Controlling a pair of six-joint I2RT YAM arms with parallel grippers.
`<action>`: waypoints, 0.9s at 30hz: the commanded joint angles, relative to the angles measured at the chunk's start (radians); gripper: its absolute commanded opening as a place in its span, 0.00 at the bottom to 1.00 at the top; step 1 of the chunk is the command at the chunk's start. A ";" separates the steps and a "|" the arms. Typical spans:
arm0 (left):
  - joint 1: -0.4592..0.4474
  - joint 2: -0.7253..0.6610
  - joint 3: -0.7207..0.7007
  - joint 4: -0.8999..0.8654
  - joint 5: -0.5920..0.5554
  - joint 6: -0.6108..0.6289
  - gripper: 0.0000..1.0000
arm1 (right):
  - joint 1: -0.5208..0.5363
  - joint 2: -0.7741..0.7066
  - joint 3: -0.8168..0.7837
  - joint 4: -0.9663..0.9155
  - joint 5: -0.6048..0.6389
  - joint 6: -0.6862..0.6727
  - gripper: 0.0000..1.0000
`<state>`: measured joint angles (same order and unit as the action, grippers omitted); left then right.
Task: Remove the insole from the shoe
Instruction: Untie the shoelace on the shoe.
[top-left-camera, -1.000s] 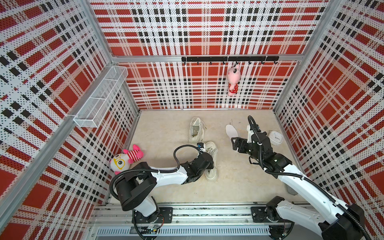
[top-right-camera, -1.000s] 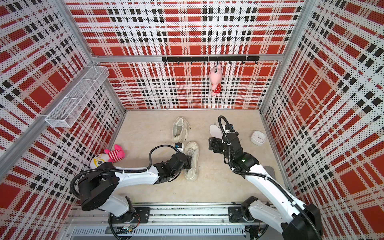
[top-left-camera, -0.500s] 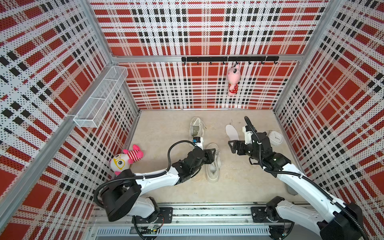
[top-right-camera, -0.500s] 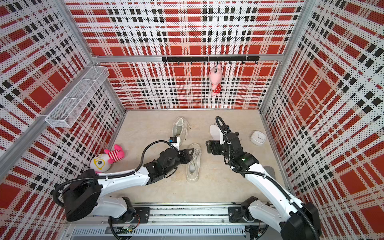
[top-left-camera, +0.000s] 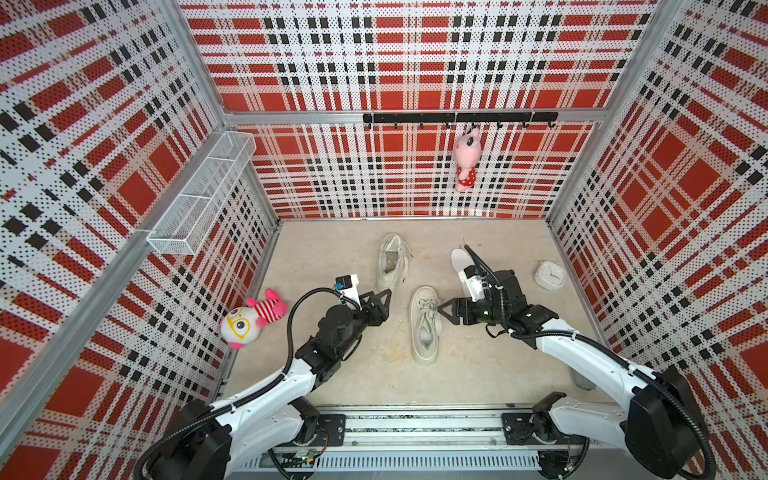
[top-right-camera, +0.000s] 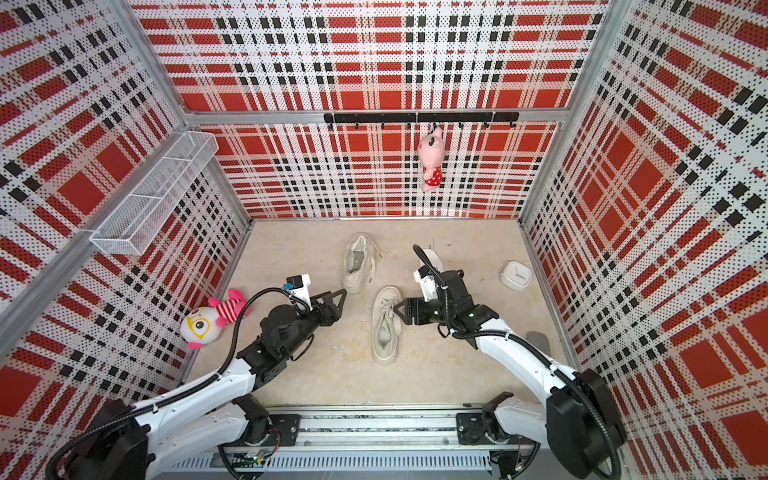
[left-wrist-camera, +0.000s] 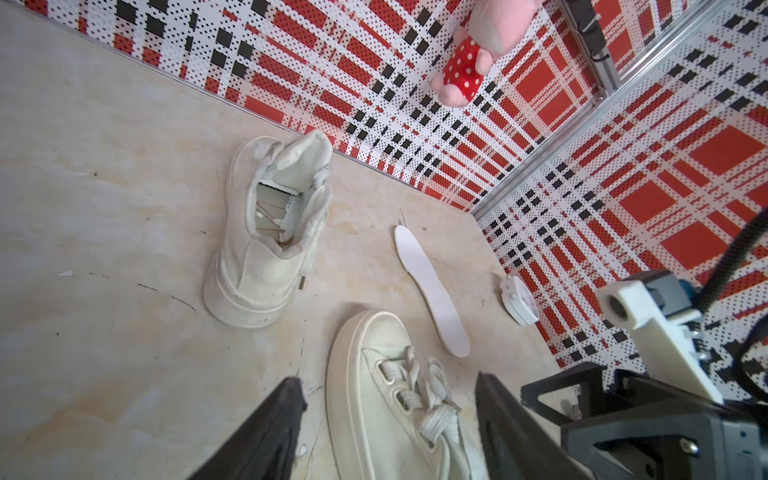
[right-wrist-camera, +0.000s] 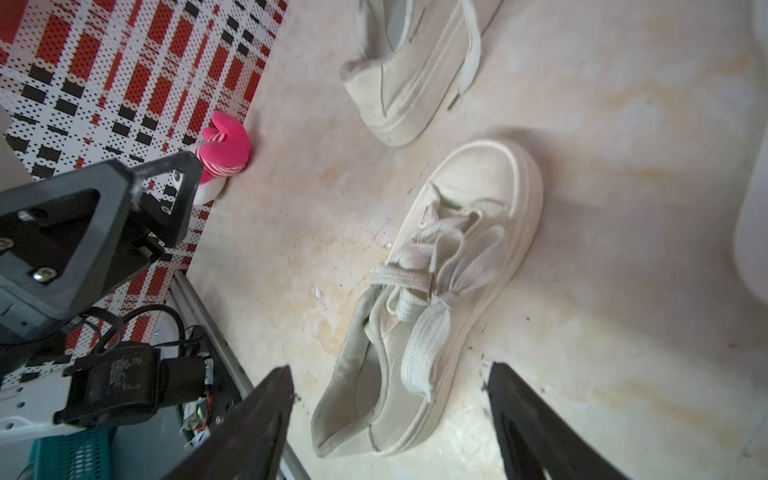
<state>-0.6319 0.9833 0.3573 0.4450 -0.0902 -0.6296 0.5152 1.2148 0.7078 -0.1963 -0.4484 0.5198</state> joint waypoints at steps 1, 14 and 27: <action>0.006 -0.004 -0.013 0.057 0.071 0.041 0.71 | 0.014 0.032 -0.029 0.086 -0.063 0.057 0.76; 0.002 0.081 -0.002 0.113 0.116 0.033 0.71 | 0.016 0.159 -0.131 0.279 -0.105 0.124 0.54; -0.006 0.096 0.009 0.113 0.116 0.042 0.71 | 0.016 0.172 -0.132 0.320 -0.117 0.137 0.12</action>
<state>-0.6353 1.0794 0.3378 0.5312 0.0189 -0.6144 0.5274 1.3918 0.5747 0.1040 -0.5632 0.6605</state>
